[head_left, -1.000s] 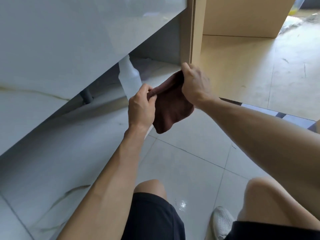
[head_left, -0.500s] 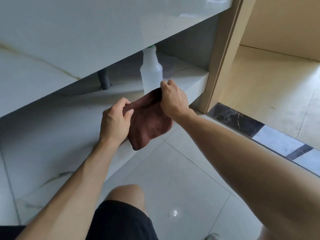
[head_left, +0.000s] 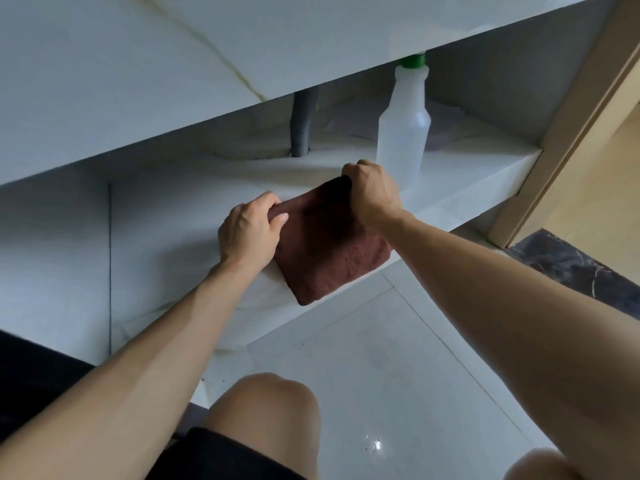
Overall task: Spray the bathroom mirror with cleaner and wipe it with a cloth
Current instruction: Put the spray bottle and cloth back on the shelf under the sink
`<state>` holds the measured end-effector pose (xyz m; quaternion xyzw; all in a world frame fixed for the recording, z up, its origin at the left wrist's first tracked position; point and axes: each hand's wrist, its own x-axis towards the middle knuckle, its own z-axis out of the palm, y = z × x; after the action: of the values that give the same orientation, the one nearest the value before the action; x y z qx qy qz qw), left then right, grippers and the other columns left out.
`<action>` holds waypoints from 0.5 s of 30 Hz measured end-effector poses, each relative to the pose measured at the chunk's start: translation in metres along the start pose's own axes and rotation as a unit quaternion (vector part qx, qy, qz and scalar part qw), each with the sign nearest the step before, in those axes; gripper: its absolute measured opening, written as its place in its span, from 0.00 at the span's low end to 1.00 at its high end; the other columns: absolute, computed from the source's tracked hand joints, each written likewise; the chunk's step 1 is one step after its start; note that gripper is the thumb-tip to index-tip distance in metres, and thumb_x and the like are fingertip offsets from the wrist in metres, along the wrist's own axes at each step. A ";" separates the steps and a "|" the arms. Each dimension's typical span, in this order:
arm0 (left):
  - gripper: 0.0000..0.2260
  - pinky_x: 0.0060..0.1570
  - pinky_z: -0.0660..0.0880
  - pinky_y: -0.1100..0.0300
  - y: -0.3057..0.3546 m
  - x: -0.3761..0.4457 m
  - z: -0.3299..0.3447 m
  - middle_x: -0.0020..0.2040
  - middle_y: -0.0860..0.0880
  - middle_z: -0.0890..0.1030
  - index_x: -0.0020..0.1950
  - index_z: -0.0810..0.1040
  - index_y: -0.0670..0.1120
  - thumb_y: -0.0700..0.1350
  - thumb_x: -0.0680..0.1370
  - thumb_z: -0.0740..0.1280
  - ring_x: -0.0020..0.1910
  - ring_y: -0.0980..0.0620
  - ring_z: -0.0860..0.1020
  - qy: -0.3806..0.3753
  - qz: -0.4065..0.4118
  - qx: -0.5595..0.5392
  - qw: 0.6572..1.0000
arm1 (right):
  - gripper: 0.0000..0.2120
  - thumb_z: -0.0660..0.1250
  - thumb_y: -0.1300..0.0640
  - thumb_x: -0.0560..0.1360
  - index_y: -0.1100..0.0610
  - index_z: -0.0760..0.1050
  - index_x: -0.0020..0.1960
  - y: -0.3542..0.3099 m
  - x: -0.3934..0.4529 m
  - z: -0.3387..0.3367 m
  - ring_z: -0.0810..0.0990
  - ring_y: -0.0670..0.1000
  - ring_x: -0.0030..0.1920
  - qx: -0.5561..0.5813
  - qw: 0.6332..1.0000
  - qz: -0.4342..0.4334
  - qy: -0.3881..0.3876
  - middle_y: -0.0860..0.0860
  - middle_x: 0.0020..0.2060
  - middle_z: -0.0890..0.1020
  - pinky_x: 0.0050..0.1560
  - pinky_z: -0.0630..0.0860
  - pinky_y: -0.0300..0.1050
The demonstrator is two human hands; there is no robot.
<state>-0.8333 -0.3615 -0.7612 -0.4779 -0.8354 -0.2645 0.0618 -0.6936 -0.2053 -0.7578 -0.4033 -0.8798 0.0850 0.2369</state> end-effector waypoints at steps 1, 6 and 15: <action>0.07 0.45 0.73 0.50 -0.003 0.003 0.001 0.48 0.45 0.83 0.53 0.78 0.50 0.50 0.78 0.68 0.51 0.38 0.77 0.004 -0.009 0.003 1.000 | 0.12 0.58 0.72 0.77 0.63 0.79 0.53 0.000 0.004 0.004 0.78 0.60 0.46 0.018 1.000 0.004 0.002 0.59 0.48 0.78 0.45 0.75 0.51; 0.07 0.48 0.74 0.50 -0.024 0.018 0.007 0.50 0.44 0.83 0.54 0.80 0.47 0.47 0.78 0.69 0.53 0.38 0.78 0.015 -0.068 0.013 0.997 | 0.21 0.60 0.73 0.75 0.59 0.77 0.63 -0.004 0.013 0.019 0.79 0.58 0.59 0.261 0.962 0.076 -0.029 0.58 0.60 0.80 0.63 0.76 0.49; 0.14 0.64 0.75 0.48 -0.014 0.015 -0.006 0.57 0.40 0.82 0.52 0.80 0.46 0.54 0.81 0.60 0.57 0.42 0.81 0.026 -0.248 -0.313 0.916 | 0.18 0.56 0.60 0.84 0.63 0.69 0.72 -0.026 0.009 0.019 0.76 0.63 0.66 0.810 0.507 0.289 -0.062 0.63 0.63 0.76 0.66 0.75 0.58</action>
<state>-0.8540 -0.3583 -0.7563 -0.2432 -0.7997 -0.5315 -0.1372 -0.7253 -0.2143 -0.7625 -0.2614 -0.2758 0.8486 0.3680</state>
